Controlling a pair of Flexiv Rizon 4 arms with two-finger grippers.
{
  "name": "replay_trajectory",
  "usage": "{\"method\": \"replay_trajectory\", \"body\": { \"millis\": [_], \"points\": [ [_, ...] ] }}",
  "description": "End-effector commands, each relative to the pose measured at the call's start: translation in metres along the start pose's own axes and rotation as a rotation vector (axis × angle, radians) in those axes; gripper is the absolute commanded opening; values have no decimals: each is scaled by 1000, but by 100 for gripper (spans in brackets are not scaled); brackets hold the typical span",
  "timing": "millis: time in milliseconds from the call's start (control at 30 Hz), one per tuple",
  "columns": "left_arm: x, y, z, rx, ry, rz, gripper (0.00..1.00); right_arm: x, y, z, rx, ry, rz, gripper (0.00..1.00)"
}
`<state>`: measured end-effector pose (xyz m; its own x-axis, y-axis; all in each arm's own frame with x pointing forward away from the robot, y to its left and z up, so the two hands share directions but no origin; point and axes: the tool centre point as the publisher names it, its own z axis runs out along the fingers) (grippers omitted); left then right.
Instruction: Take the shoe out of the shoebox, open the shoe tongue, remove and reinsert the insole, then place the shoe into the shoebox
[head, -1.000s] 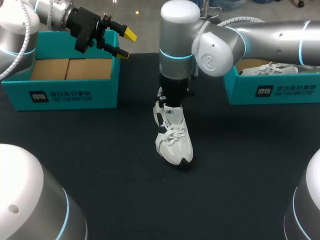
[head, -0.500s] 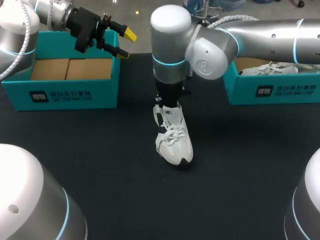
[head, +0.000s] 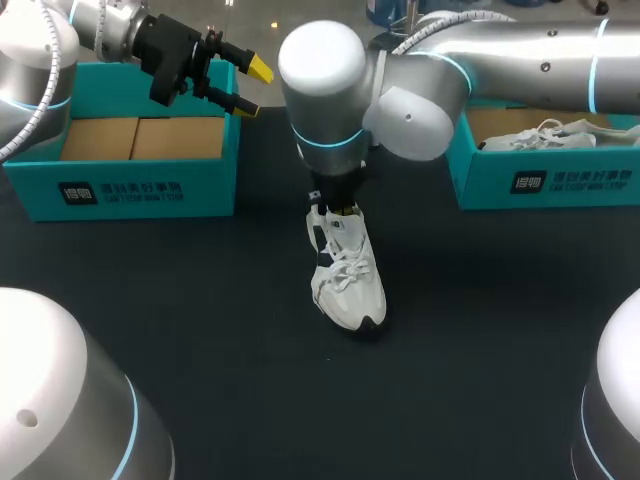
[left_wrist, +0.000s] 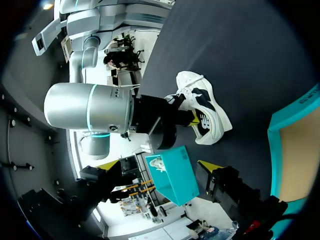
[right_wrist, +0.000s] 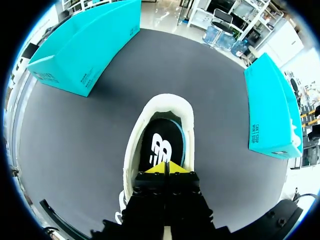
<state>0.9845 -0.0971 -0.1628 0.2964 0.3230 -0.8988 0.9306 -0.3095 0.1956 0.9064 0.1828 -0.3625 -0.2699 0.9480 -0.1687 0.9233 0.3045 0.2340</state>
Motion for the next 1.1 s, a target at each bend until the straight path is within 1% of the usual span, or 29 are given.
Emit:
{"method": "replay_trajectory", "body": {
  "millis": [33, 267, 433, 500, 567, 733, 833, 1000, 1100],
  "points": [
    [0, 0, 0, 2, 1, 1, 100, 7, 3, 15, -6, -1, -3, 0],
    [0, 0, 0, 2, 1, 1, 100, 12, 2, 34, 13, 43, -2, 0],
    [0, 0, 0, 2, 1, 1, 100, 18, 0, 40, 23, 69, -7, 0],
    [0, 0, 0, 2, 1, 1, 100, 19, -1, 39, 23, 69, -11, 0],
    [0, 0, 0, 2, 1, 1, 100, 18, -1, 33, 9, 55, -15, 0],
    [0, 0, 0, 2, 1, 1, 100, 5, -3, 13, -27, -2, -6, 0],
    [0, 0, 0, 2, 1, 1, 100, -1, -3, 6, -43, -29, -2, 0],
    [0, 0, 0, 2, 1, 1, 100, -7, 0, 12, -51, -40, -3, 0],
    [0, 0, 0, 2, 1, 1, 100, -7, 4, 20, -59, -32, -3, 0]
  ]
}}
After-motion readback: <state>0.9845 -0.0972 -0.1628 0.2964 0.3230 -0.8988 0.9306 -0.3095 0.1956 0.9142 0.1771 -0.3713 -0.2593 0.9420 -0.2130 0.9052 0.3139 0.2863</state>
